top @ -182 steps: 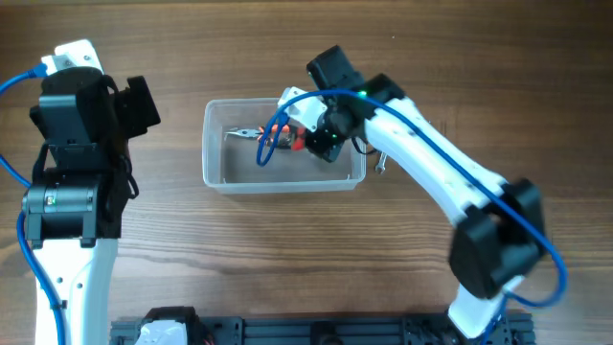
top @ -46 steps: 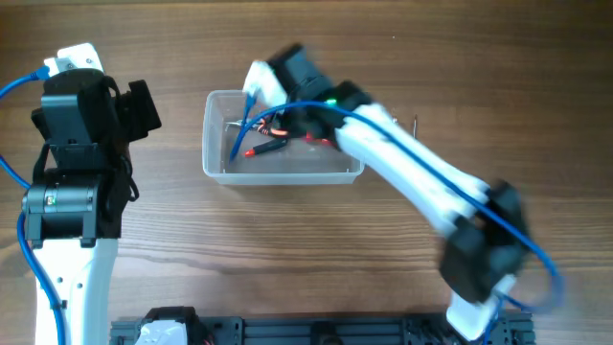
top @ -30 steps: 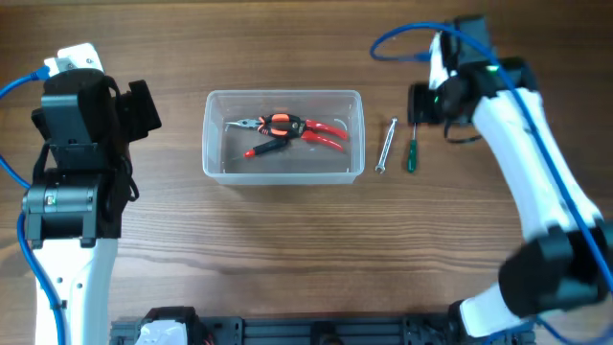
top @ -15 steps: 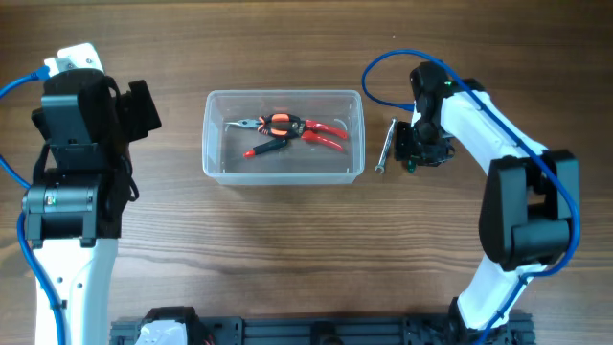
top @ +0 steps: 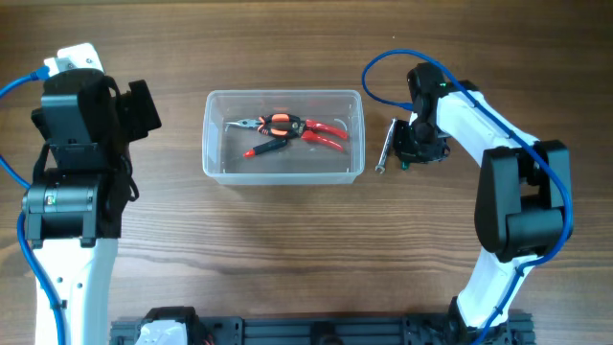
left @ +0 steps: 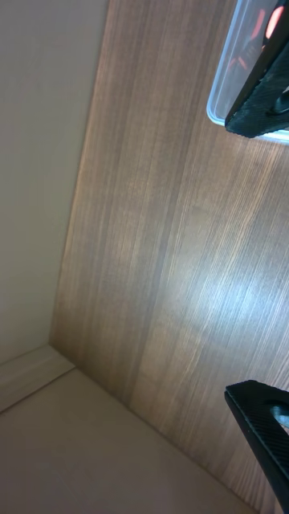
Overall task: Pack container
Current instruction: 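Grasp the green screwdriver with the right gripper, then place the green screwdriver into the container and release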
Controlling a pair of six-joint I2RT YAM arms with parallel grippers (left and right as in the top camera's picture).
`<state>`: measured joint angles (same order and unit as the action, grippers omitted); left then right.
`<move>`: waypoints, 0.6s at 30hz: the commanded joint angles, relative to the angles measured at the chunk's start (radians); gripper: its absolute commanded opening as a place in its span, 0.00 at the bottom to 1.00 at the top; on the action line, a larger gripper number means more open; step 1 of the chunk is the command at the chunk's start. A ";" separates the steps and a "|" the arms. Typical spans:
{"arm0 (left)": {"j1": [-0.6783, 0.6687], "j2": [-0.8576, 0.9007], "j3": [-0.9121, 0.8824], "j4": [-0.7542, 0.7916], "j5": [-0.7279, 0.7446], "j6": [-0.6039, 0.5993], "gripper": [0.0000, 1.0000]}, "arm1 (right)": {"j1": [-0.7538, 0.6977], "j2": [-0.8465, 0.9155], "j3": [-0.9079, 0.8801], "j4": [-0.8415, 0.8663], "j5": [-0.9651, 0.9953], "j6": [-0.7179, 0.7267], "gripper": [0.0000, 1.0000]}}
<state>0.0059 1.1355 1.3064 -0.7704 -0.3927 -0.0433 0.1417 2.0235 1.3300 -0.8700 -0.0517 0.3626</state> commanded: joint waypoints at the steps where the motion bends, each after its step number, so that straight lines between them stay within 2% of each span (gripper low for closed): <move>1: 0.005 0.006 0.008 0.002 -0.009 -0.002 1.00 | -0.005 0.058 -0.014 0.008 0.007 0.007 0.05; 6: 0.005 0.005 0.008 0.002 -0.009 -0.002 1.00 | -0.008 0.060 -0.010 0.021 0.026 0.002 0.04; 8: 0.005 0.006 0.008 0.002 -0.009 -0.002 1.00 | -0.023 0.058 0.020 -0.029 0.049 -0.012 0.04; 14: 0.005 0.006 0.008 0.002 -0.009 -0.002 1.00 | -0.065 -0.059 0.300 -0.301 0.034 -0.086 0.04; 18: 0.005 0.005 0.008 0.002 -0.009 -0.002 1.00 | -0.012 -0.205 0.492 -0.327 -0.108 -0.175 0.04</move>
<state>0.0059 1.1358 1.3064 -0.7704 -0.3931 -0.0433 0.0753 2.0010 1.6497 -1.1946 -0.0418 0.2852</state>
